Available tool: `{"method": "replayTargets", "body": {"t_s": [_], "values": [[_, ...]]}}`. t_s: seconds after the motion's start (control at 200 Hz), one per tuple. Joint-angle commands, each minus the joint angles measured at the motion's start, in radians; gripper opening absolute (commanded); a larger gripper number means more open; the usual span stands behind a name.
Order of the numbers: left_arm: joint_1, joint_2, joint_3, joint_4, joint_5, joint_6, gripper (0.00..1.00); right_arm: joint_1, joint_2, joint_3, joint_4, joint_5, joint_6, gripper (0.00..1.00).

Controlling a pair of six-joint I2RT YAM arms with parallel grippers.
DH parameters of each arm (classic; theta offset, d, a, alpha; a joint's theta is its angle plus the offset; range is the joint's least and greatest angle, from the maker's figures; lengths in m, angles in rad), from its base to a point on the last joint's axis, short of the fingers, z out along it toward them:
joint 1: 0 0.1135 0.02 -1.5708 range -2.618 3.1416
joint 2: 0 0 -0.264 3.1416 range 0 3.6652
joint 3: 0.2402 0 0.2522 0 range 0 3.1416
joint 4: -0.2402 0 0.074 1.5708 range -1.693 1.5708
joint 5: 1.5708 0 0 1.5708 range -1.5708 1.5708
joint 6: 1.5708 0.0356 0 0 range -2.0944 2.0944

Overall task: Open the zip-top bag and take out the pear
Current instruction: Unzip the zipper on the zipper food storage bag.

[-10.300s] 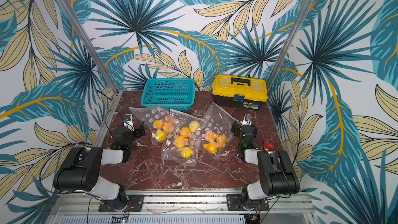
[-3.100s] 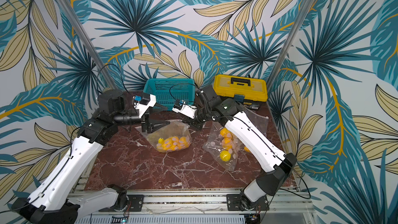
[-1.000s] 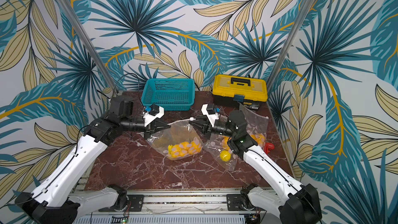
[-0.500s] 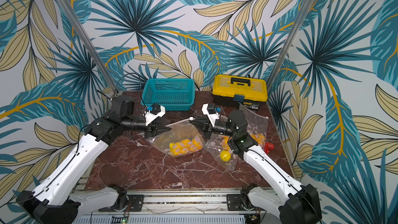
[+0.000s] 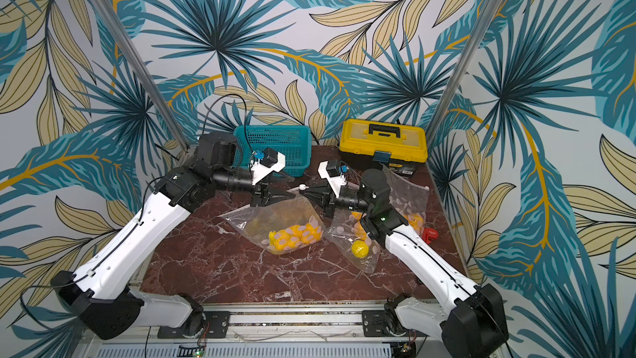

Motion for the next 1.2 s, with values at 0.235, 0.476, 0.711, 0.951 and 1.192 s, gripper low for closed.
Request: {"method": "replayTargets", "body": {"t_s": [0.235, 0.476, 0.711, 0.951, 1.192], "values": [[-0.04, 0.076, 0.064, -0.001, 0.006, -0.007, 0.34, -0.003, 0.001, 0.031, -0.053, -0.053, -0.019, 0.0], [-0.041, 0.07, 0.042, -0.001, -0.017, 0.002, 0.12, -0.003, -0.006, 0.029, -0.074, -0.046, -0.028, 0.0], [-0.037, 0.02, -0.019, -0.004, -0.101, 0.02, 0.06, -0.004, -0.039, 0.028, -0.114, 0.007, -0.055, 0.0], [0.049, -0.052, -0.112, -0.029, -0.095, 0.025, 0.06, -0.003, -0.089, 0.028, -0.156, 0.067, -0.085, 0.0], [0.129, -0.143, -0.199, -0.088, -0.141, 0.05, 0.05, -0.005, -0.133, 0.026, -0.23, 0.199, -0.139, 0.0]]}}
